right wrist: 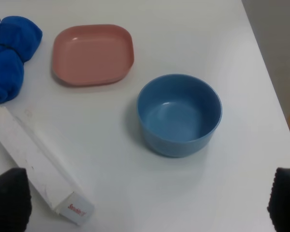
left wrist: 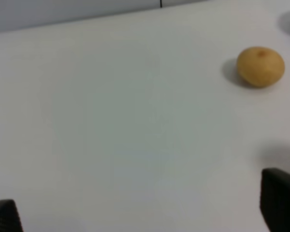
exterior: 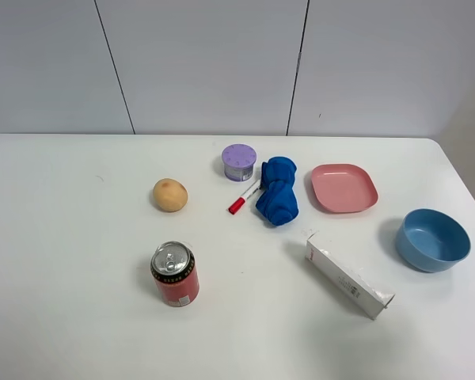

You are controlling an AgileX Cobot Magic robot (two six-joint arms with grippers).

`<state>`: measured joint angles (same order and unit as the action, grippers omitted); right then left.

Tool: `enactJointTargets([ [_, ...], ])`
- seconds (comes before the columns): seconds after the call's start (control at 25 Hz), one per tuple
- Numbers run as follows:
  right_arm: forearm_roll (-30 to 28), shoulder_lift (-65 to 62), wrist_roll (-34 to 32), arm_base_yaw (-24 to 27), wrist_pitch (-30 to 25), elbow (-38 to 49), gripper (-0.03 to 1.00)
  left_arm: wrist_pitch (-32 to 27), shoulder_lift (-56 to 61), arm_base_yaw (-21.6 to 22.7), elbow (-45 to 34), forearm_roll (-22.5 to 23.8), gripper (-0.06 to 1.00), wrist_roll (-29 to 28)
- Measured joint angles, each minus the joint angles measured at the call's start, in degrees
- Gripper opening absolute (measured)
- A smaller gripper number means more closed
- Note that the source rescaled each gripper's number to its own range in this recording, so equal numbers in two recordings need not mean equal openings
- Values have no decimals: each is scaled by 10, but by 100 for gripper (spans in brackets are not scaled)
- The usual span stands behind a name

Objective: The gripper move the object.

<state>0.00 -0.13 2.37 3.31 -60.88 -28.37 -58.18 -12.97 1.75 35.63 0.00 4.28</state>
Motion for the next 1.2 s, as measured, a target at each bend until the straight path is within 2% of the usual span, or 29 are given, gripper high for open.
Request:
enactJointTargets([
  [0.24,0,0,0,0,0,0,100,-19,58,0,-61,0,100,-33],
  [0.48,0,0,0,0,0,0,100,-22,129,0,-64,0,100,-34],
  [1.2,0,0,0,0,0,0,100,-23,133,0,-64,3,100,-34],
])
